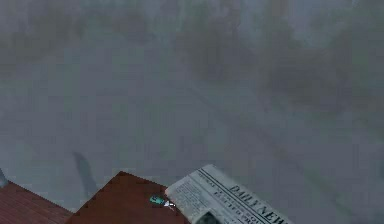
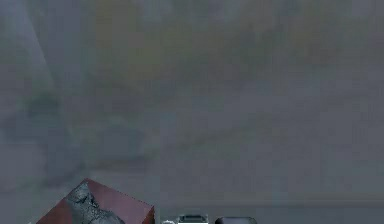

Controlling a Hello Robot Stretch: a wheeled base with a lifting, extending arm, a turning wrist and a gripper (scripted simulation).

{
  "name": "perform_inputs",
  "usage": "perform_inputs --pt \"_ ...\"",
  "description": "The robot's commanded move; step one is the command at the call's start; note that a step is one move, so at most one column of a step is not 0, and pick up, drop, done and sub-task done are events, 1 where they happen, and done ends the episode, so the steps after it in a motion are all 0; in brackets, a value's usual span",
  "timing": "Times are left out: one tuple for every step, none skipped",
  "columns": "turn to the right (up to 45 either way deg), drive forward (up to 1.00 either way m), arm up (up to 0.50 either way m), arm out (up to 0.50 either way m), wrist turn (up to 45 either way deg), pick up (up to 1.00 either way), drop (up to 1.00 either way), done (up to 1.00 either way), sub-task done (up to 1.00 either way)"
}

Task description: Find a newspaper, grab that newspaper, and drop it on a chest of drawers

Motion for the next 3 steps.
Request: perform_inputs --pt "0.0 0.0 0.0 0.0 0.0 0.0 1.0 0.0 0.0" --pt "0.0 0.0 0.08 0.0 0.0 0.0 0.0 0.0 0.0" --pt "0.0 0.0 0.0 0.0 0.0 0.0 0.0 1.0 0.0"
